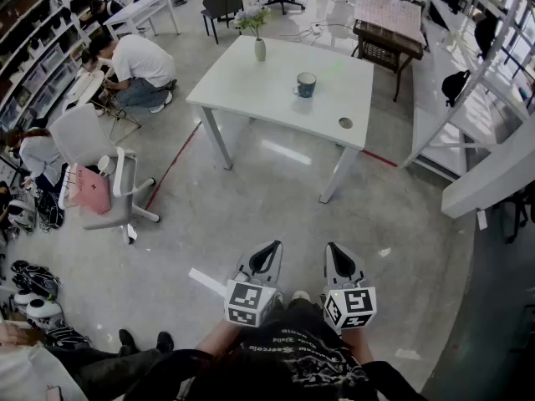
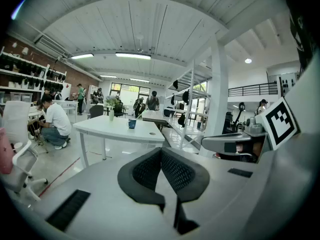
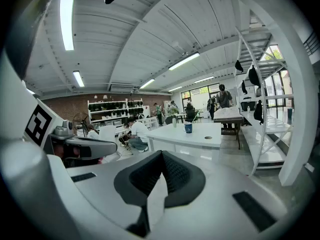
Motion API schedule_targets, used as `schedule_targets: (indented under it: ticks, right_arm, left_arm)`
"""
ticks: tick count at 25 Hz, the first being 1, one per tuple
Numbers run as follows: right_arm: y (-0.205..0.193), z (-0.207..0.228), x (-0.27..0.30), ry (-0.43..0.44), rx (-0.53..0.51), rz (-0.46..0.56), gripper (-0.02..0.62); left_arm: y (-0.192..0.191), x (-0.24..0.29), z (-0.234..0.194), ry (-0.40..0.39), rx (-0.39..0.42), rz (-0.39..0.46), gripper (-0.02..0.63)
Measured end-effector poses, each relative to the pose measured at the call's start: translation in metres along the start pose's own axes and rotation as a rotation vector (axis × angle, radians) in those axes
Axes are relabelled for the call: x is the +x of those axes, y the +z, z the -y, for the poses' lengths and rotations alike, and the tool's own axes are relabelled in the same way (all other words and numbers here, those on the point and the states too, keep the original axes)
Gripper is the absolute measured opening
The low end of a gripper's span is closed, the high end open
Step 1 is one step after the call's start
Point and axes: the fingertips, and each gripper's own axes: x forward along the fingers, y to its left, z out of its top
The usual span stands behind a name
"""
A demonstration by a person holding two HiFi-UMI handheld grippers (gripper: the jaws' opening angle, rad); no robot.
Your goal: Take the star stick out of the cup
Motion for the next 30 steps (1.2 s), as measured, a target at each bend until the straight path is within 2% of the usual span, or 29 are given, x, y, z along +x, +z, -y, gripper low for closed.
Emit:
schedule_targets:
  ticks: [11,19,25,30]
  right_arm:
    - [-0.003,-0.021,-0.015,-0.02,-0.023,-0.006,0.008]
    - [-0.01,-0.027,-0.014,-0.032,0.078,0.015,0.011]
    - [-0.015,-0.017,0.033,-0.009,0.048,-0.005,0.012]
    - [0.0,0.028,0.081,0.008,0.053,-0.026,0.012]
  left_arm:
    - [0.004,-0.032,-0.001,-0.027,-0.007,0.051,0.02]
    - [-0.002,-0.045,-0.016,-0.011,-0.014,0.057,0.02]
    - [-0.012,-0.011,-0.053,0.027,-0.036,0.048,0.02]
    - [0.004,0.049,-0.067,0.051,-0.05,0.043,0.02]
